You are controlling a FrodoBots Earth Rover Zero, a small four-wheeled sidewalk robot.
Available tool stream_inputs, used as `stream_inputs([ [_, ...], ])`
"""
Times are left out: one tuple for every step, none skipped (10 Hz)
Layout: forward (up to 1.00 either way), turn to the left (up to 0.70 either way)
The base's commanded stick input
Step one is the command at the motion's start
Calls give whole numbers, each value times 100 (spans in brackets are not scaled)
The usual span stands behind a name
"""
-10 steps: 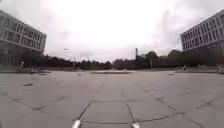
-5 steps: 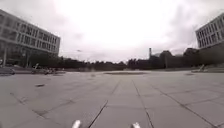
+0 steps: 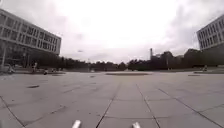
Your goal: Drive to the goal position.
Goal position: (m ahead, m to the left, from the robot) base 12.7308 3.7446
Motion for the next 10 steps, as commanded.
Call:
stream_inputs([
  [70, 0],
  [70, 0],
  [70, 0],
  [70, 0],
  [70, 0],
  [70, 0],
  [68, 0],
  [67, 0],
  [66, 0],
  [67, 0],
])
